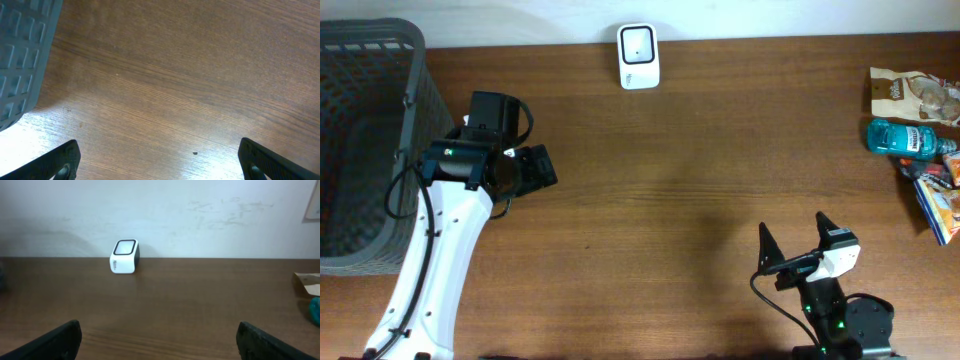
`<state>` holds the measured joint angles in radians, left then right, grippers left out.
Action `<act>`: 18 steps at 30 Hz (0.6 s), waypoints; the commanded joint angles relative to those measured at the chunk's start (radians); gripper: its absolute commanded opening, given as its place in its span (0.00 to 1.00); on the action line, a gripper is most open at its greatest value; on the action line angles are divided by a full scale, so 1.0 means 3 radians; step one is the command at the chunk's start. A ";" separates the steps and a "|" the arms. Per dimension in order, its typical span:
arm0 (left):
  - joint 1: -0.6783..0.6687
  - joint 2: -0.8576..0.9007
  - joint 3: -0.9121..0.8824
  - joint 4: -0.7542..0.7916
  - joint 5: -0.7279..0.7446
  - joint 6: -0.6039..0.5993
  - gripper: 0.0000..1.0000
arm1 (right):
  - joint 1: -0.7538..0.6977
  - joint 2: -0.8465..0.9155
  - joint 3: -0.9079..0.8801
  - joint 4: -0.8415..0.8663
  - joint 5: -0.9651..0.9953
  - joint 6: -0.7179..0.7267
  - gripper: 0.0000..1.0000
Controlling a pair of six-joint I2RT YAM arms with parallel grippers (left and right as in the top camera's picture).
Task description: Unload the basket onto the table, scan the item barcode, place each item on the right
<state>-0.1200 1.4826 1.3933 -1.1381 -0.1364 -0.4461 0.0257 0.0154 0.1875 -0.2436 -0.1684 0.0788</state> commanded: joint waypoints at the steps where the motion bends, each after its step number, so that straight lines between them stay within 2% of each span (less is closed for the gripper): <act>1: 0.0017 -0.0038 0.0033 -0.0001 -0.0036 -0.0039 0.99 | -0.0028 -0.0041 -0.0149 0.0170 -0.0041 -0.0003 0.98; 12: 0.0017 -0.0038 0.0033 -0.0003 -0.0036 -0.0039 0.99 | -0.0028 -0.0041 -0.0587 0.0895 -0.0042 -0.0001 0.98; 18: 0.0017 -0.0038 0.0033 -0.0001 -0.0036 -0.0039 0.99 | -0.0028 -0.0041 -0.0607 0.0910 0.0062 -0.0004 0.98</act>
<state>-0.1200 1.4826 1.3933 -1.1381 -0.1364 -0.4461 0.0257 0.0147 0.0185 0.0280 -0.1673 0.0780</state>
